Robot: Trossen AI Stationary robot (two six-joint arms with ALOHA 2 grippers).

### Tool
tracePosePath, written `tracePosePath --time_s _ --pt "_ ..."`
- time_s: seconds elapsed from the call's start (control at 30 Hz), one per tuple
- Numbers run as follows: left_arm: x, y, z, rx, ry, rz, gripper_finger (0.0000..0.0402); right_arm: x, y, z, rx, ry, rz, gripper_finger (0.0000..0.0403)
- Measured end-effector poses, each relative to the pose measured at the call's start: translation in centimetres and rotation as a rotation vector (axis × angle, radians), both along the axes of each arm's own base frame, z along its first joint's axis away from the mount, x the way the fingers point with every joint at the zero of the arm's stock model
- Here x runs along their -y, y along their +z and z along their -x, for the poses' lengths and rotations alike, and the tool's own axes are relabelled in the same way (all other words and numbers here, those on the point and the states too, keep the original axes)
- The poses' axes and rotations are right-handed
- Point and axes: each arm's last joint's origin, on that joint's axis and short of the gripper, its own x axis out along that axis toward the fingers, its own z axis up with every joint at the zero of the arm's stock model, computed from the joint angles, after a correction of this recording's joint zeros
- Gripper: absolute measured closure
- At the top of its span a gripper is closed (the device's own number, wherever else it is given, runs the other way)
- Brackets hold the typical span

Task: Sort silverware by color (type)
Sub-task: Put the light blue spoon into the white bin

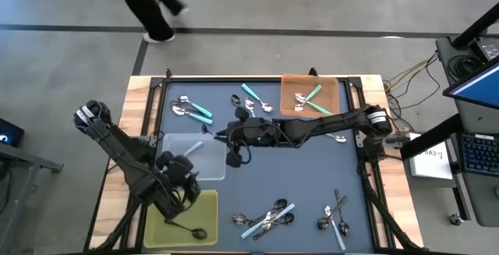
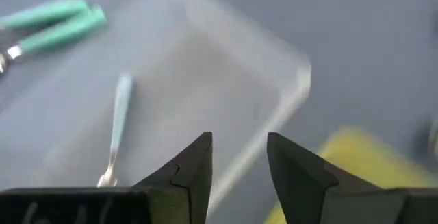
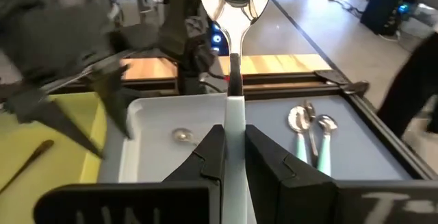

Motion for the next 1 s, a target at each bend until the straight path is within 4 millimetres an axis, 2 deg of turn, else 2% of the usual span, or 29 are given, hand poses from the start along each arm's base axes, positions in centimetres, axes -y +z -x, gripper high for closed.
tracePosePath --time_s 0.07,0.2,0.5,0.63,0.77,0.87,1.0 --pt "0.2 -0.1 0.0 -0.074 -0.089 0.009 0.0279 0.4 0.1 0.0 -0.011 -0.020 0.005 0.0377" --pt "0.4 -0.1 -0.7 -0.074 -0.221 -0.016 0.0279 1.1 0.4 0.1 -0.036 -0.041 0.007 0.0377" --pt "-1.3 -0.5 -2.3 0.068 -0.186 -0.095 0.0279 2.3 1.2 0.3 -0.112 -0.067 0.012 0.0377" --pt "-3.2 -0.1 -2.6 0.068 -0.195 -0.121 0.0279 2.9 1.6 0.5 -0.138 -0.080 0.013 0.0376" --pt "-6.3 1.4 -2.5 0.083 -0.167 -0.151 0.0280 3.6 1.5 0.6 -0.156 -0.100 0.002 0.0376" --pt "-8.8 2.5 -1.5 0.118 -0.125 -0.159 0.0286 3.9 1.3 0.7 -0.182 -0.107 0.002 0.0376" --pt "-11.5 3.4 0.8 0.206 -0.057 -0.145 0.0300 4.0 1.0 0.9 -0.216 -0.116 -0.011 0.0376"
